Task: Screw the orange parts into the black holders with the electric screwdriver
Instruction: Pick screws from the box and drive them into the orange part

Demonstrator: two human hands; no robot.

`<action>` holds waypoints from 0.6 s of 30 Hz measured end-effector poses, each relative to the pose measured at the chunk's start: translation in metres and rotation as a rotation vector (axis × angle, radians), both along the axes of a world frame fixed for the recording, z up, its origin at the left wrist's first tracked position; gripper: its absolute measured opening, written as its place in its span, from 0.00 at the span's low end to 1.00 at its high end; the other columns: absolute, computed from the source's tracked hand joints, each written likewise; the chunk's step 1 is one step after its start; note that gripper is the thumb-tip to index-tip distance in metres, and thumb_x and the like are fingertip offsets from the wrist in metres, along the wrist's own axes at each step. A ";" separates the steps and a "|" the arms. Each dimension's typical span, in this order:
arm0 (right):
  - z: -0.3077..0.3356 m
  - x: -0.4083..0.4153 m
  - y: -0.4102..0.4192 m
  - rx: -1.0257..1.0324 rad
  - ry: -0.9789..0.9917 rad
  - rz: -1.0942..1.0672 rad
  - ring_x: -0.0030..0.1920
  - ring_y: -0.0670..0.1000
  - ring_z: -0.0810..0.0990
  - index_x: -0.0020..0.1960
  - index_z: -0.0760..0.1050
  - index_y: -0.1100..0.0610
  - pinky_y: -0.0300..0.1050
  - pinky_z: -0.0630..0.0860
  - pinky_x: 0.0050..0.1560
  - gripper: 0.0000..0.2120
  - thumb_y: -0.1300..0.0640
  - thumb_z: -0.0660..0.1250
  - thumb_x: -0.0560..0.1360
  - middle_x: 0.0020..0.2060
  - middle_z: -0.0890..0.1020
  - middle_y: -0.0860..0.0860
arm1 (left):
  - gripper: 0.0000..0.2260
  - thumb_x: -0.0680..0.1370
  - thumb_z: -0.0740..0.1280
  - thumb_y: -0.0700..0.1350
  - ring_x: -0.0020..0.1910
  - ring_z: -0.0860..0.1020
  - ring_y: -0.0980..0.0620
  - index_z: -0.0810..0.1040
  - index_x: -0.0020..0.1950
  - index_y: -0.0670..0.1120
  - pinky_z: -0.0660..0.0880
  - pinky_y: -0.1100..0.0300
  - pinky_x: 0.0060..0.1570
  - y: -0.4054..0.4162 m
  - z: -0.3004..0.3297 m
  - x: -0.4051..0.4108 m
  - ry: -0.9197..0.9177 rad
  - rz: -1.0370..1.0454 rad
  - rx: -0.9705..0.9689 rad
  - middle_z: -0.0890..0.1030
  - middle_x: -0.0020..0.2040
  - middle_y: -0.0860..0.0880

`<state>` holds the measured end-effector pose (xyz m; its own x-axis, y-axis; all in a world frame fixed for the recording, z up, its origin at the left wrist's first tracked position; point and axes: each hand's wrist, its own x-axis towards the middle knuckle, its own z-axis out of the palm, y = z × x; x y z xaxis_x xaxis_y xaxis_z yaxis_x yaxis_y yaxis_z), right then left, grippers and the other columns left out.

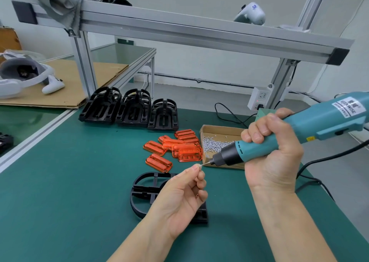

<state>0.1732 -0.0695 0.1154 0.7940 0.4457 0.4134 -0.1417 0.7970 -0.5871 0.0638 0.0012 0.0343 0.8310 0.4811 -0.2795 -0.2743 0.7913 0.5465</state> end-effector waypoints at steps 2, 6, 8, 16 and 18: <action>0.000 0.000 0.000 -0.001 -0.010 -0.001 0.25 0.45 0.65 0.40 0.68 0.51 0.37 0.68 0.30 0.09 0.65 0.60 0.70 0.26 0.66 0.46 | 0.05 0.69 0.69 0.42 0.31 0.72 0.55 0.76 0.41 0.44 0.71 0.65 0.29 0.000 0.000 0.000 0.003 0.000 -0.001 0.76 0.34 0.48; 0.000 0.000 0.001 -0.011 -0.008 0.001 0.25 0.45 0.65 0.40 0.68 0.51 0.38 0.68 0.29 0.09 0.65 0.60 0.70 0.26 0.66 0.46 | 0.05 0.69 0.69 0.42 0.31 0.72 0.55 0.76 0.41 0.44 0.71 0.65 0.30 0.000 0.000 0.000 0.007 0.000 -0.001 0.76 0.34 0.48; -0.001 0.000 0.001 -0.012 -0.002 0.002 0.25 0.45 0.65 0.40 0.68 0.51 0.38 0.68 0.29 0.09 0.65 0.60 0.70 0.26 0.66 0.46 | 0.05 0.69 0.69 0.42 0.31 0.72 0.55 0.76 0.41 0.44 0.71 0.65 0.30 -0.001 0.000 0.000 0.006 0.002 -0.013 0.76 0.34 0.48; -0.005 -0.001 0.004 -0.002 -0.012 -0.016 0.24 0.45 0.65 0.41 0.68 0.52 0.37 0.68 0.29 0.09 0.66 0.60 0.71 0.26 0.67 0.46 | 0.02 0.68 0.69 0.42 0.32 0.71 0.56 0.79 0.39 0.44 0.70 0.66 0.30 -0.004 -0.003 0.001 0.038 0.130 0.138 0.76 0.34 0.48; -0.007 0.000 0.005 0.001 -0.001 -0.015 0.24 0.45 0.65 0.41 0.68 0.52 0.38 0.68 0.29 0.09 0.66 0.60 0.70 0.26 0.66 0.46 | 0.02 0.68 0.69 0.42 0.31 0.71 0.56 0.80 0.37 0.44 0.70 0.66 0.30 -0.004 -0.004 0.001 0.035 0.158 0.165 0.76 0.33 0.48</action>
